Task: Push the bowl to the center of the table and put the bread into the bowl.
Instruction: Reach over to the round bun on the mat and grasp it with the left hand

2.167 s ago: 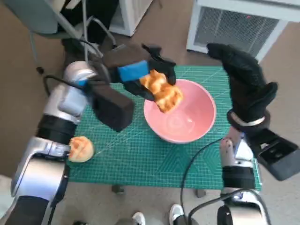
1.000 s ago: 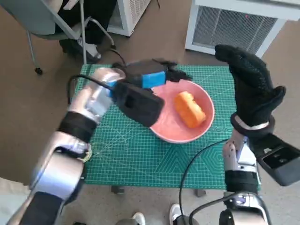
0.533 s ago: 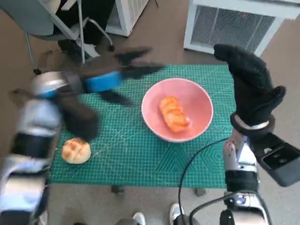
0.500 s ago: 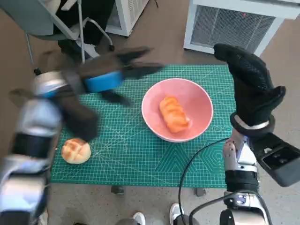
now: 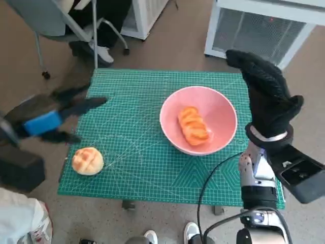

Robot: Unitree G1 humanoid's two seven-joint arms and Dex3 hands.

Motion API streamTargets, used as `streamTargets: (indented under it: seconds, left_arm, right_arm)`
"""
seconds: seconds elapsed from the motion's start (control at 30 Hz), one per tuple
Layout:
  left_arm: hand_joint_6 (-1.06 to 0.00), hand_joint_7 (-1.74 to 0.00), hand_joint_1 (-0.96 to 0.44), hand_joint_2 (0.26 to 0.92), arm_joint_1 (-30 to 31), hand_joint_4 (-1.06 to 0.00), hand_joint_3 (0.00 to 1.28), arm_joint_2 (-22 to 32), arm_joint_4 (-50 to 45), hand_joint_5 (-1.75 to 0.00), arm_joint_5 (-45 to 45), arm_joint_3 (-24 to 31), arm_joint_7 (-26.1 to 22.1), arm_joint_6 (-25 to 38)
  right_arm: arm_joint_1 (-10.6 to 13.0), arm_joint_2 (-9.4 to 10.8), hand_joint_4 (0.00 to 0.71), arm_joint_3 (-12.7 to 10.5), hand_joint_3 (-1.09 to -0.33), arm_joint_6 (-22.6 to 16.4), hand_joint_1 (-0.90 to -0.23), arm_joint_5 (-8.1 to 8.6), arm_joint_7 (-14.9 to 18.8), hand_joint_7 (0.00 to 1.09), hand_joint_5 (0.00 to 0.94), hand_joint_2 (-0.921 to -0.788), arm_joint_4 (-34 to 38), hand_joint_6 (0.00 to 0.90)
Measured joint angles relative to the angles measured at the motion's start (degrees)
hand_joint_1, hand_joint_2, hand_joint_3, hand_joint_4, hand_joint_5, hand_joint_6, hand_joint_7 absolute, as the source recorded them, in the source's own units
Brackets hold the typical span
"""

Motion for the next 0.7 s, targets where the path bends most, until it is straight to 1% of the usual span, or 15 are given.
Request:
streamTargets:
  seconds: [0.2,0.33,0.5,0.7]
  left_arm:
    - [-0.36,-0.03,-0.26,0.821,7.9,-0.15,0.0,0.5,-6.2,-0.01,0.4,3.3,0.7,4.7]
    - [-0.36,-0.02,-0.25,0.823,11.0,-0.15,0.0,0.5,-8.9,0.0,0.8,3.8,1.3,7.1]
    - [-0.36,-0.02,-0.24,0.823,12.2,-0.17,0.0,-0.2,-9.0,-0.01,1.2,3.2,2.0,7.6]
    - [-0.36,-0.02,-0.24,0.818,12.2,-0.19,0.0,-1.3,-6.9,-0.01,3.2,0.3,3.1,7.5]
  right_arm:
    - [-0.4,0.0,-0.001,0.0,-0.786,0.4,-0.585,1.67,1.5,0.64,0.425,-0.921,0.6,-0.001]
    - [-1.0,0.0,-0.001,-0.1,-0.778,0.2,-0.586,1.84,2.4,0.63,0.429,-0.921,1.9,-0.001]
    - [-1.9,0.0,-0.001,-0.2,-0.772,-0.2,-0.582,1.92,3.2,0.63,0.433,-0.921,3.9,-0.001]
    - [-2.5,0.2,-0.001,-0.2,-0.775,-0.7,-0.585,2.04,4.4,0.64,0.443,-0.921,5.3,-0.001]
